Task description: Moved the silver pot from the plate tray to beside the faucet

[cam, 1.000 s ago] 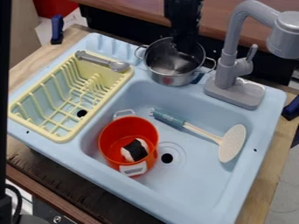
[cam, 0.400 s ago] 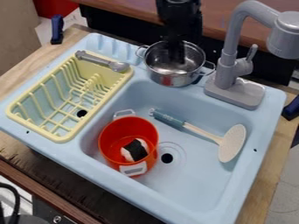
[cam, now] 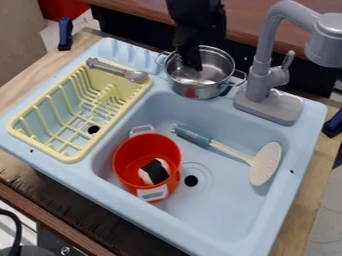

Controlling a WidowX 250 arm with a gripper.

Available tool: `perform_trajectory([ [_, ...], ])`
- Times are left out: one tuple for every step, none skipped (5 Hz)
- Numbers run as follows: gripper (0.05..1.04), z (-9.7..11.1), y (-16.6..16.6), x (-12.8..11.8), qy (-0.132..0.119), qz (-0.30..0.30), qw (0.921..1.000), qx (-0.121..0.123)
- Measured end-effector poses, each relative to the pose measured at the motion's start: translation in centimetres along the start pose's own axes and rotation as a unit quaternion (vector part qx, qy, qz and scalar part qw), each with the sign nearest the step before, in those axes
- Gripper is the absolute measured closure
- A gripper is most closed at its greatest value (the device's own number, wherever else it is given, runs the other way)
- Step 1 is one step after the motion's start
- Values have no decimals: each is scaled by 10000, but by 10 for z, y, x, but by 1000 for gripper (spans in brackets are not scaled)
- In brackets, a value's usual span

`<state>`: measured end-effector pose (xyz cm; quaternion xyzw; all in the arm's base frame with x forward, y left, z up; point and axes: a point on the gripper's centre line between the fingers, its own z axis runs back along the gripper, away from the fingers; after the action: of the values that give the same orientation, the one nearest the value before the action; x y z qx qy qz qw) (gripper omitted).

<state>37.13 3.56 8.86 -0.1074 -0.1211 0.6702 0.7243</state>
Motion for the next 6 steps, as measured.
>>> perform_trajectory([
  [85,11,4,-2,105,-171,9995,-236],
  [85,20,12,-2,44,-279,9993,-229],
  [85,23,30,-2,48,-511,9986,-99],
  [85,26,53,-6,146,-715,9973,39],
  [85,33,81,-12,282,-1244,9918,81],
  [85,42,103,-19,210,-2315,9725,-132],
])
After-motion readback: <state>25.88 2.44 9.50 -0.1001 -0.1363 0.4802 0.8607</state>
